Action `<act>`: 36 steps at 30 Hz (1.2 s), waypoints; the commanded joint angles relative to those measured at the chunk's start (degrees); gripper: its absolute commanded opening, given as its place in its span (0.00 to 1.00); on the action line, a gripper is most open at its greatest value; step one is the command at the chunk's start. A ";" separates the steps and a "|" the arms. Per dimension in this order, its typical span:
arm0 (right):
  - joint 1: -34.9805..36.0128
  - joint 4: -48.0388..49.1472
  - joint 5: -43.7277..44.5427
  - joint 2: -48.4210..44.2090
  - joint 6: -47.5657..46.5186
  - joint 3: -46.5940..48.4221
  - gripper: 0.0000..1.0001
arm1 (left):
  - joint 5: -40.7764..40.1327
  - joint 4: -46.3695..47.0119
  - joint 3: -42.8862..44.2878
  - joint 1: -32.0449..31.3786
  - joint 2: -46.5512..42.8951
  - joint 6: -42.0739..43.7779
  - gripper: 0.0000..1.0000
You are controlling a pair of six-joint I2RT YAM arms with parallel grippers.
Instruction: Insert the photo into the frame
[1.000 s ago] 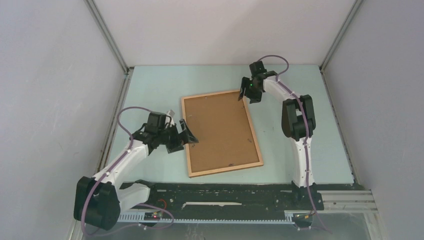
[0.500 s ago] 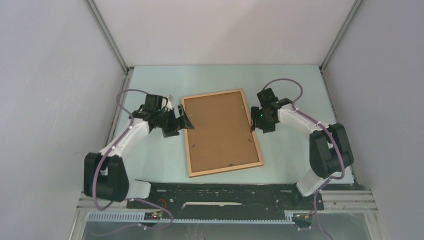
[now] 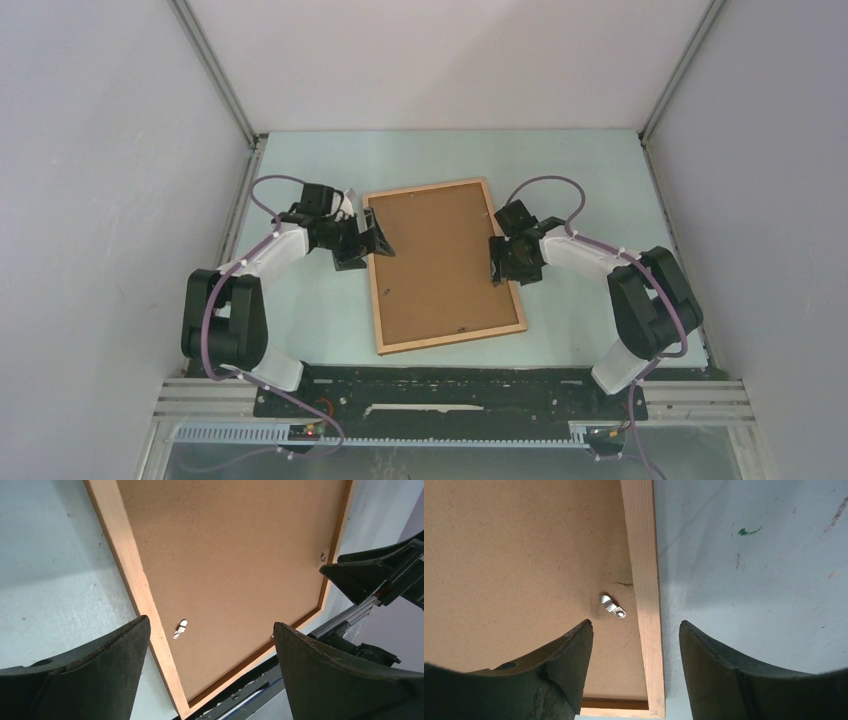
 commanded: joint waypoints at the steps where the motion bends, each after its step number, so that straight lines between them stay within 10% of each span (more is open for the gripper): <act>1: 0.65 2.19 4.28 -0.62 1.64 -0.23 0.71 | 3.16 3.79 -1.34 -0.07 -0.45 0.12 1.00; 24: 1.28 4.71 6.45 3.09 3.52 -0.04 0.59 | 3.91 4.00 -1.18 0.00 0.08 -0.02 1.00; 36: 1.23 5.17 8.26 4.58 8.26 -0.04 0.23 | 4.36 4.42 -1.56 -0.02 -0.33 -0.16 1.00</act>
